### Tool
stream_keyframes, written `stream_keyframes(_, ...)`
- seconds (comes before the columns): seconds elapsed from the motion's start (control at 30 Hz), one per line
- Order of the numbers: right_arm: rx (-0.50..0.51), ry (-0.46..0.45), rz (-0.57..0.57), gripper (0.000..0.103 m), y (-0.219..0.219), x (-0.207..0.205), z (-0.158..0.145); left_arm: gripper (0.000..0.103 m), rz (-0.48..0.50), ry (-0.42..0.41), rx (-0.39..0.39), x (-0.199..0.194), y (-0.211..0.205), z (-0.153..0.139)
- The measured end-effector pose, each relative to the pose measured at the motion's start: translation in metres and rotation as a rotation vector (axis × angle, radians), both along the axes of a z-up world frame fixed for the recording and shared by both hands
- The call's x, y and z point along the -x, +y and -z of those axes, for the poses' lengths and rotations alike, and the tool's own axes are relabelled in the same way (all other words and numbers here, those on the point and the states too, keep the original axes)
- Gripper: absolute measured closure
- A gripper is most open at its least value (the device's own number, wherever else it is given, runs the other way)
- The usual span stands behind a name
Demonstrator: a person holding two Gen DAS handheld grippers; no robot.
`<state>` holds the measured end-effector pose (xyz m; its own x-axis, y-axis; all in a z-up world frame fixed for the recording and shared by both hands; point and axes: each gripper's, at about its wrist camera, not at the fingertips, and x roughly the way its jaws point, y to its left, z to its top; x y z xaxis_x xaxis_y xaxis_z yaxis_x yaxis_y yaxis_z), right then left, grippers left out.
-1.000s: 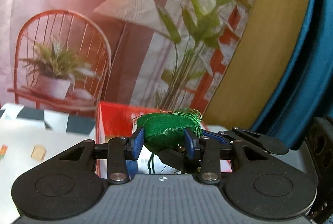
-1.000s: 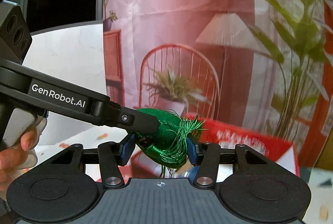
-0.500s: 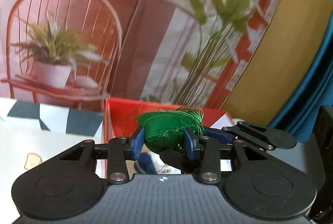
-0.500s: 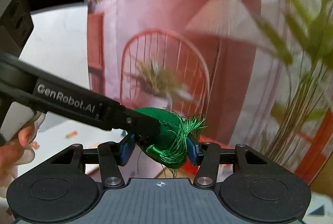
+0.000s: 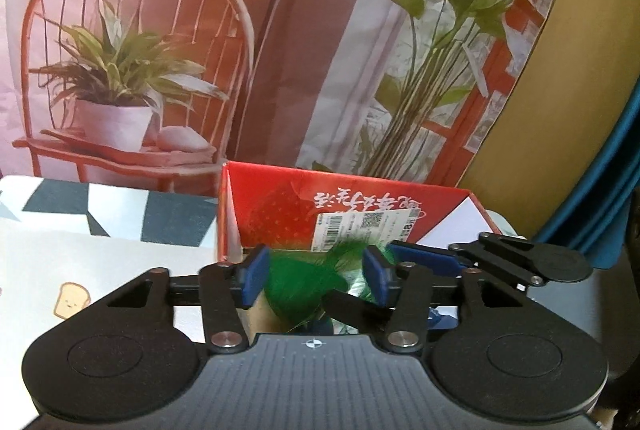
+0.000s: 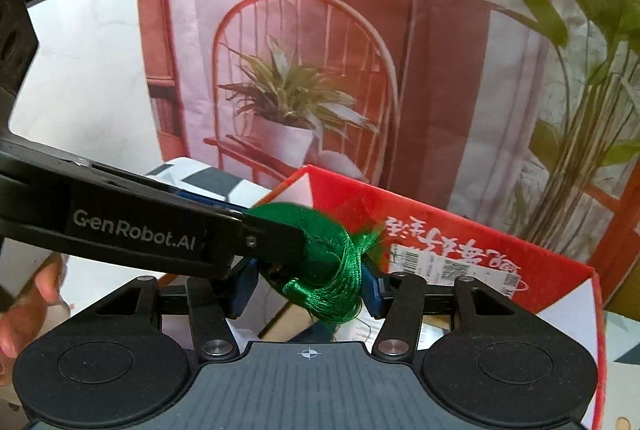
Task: Organize soft objects
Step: 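Open both grippers to drop the green yarn ball into the box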
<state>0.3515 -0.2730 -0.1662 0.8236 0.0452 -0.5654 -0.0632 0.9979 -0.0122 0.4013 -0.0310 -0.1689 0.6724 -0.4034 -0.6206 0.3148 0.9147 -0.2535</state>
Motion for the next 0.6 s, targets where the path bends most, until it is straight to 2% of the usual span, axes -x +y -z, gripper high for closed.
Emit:
stream_keyframes(0.13, -0.032, 0.006, 0.024, 0.046, -0.006, 0.008, -0.002, 0.043, -0.004, -0.021, -0.025, 0.009, 0.004, -0.004)
stream_keyframes(0.23, -0.040, 0.008, 0.043, 0.044, -0.008, 0.021, -0.004, 0.031, -0.007, -0.041, -0.025, 0.021, 0.010, -0.009)
stream_keyframes(0.27, -0.046, 0.005, 0.048, 0.043, -0.008, 0.026, -0.004, 0.023, -0.009, -0.052, -0.029, 0.026, 0.011, -0.010)
stream_keyframes(0.3, -0.050, -0.001, 0.055, 0.039, -0.008, 0.033, -0.005, 0.015, -0.009, -0.062, -0.036, 0.032, 0.013, -0.012)
stream_keyframes(0.37, -0.051, -0.014, 0.072, 0.026, -0.008, 0.044, -0.007, 0.006, -0.012, -0.079, -0.049, 0.044, 0.018, -0.014)
stream_keyframes(0.4, -0.047, -0.026, 0.084, 0.018, -0.007, 0.053, -0.008, 0.003, -0.014, -0.083, -0.052, 0.049, 0.020, -0.015)
stream_keyframes(0.5, -0.041, -0.061, 0.108, 0.003, -0.005, 0.077, -0.010, 0.000, -0.029, -0.073, -0.062, 0.066, 0.028, -0.014)
stream_keyframes(0.6, -0.051, -0.082, 0.138, 0.001, -0.004, 0.101, -0.010, 0.000, -0.047, -0.068, -0.078, 0.084, 0.035, -0.010)
